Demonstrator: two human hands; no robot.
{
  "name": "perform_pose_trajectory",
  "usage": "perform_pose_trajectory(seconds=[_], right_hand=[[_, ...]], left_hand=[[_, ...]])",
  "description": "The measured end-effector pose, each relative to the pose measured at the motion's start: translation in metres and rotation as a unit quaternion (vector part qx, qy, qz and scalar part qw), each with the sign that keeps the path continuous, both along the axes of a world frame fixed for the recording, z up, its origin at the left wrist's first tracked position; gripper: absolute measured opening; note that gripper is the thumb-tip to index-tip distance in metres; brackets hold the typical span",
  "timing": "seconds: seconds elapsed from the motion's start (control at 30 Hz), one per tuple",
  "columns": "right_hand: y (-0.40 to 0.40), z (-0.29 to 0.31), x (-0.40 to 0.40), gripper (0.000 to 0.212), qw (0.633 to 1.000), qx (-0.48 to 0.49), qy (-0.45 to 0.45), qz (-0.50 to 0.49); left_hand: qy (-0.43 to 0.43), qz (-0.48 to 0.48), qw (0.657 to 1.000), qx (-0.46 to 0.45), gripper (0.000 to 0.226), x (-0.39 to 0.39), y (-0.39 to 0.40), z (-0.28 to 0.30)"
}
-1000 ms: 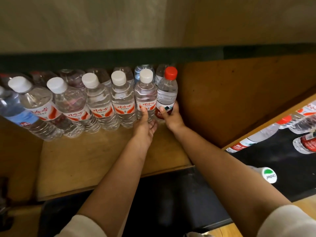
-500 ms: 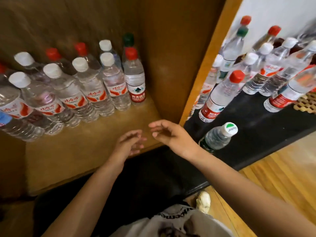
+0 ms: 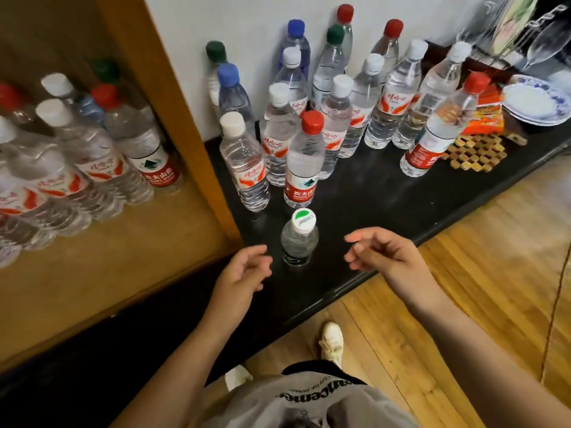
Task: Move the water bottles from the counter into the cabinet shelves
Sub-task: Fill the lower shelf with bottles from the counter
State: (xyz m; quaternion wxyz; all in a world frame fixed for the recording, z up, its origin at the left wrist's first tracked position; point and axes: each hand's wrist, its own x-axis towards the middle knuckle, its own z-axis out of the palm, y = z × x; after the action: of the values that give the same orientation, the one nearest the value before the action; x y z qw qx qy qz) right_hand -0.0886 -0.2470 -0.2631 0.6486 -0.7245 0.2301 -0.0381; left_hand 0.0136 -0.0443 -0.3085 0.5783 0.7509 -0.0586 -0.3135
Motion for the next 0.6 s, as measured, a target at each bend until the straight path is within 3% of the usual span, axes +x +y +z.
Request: perform_pose_trajectory(seconds=[0.13, 0.23, 0.37, 0.47, 0.6], right_hand=[[-0.034, -0.006, 0.018, 0.019, 0.999, -0.021, 0.015, -0.022], [-0.05, -0.01, 0.045, 0.024, 0.999, -0.034, 0.001, -0.012], [-0.062, -0.01, 0.092, 0.044, 0.997, -0.058, -0.04, 0.013], [-0.066, -0.008, 0.129, 0.059, 0.992, -0.092, -0.07, 0.052], [-0.069, -0.014, 0.159, 0.069, 0.979, -0.127, -0.07, 0.144]], left_hand=[[-0.032, 0.087, 0.995, -0.03, 0.049, 0.014, -0.047, 0.011], [-0.119, 0.137, 0.982, -0.052, 0.061, 0.038, -0.07, 0.022], [-0.204, 0.228, 0.952, -0.019, 0.078, 0.08, -0.091, 0.036], [-0.202, 0.267, 0.942, -0.032, 0.075, 0.105, -0.103, 0.045], [-0.204, 0.258, 0.944, -0.006, 0.054, 0.114, -0.112, 0.044]])
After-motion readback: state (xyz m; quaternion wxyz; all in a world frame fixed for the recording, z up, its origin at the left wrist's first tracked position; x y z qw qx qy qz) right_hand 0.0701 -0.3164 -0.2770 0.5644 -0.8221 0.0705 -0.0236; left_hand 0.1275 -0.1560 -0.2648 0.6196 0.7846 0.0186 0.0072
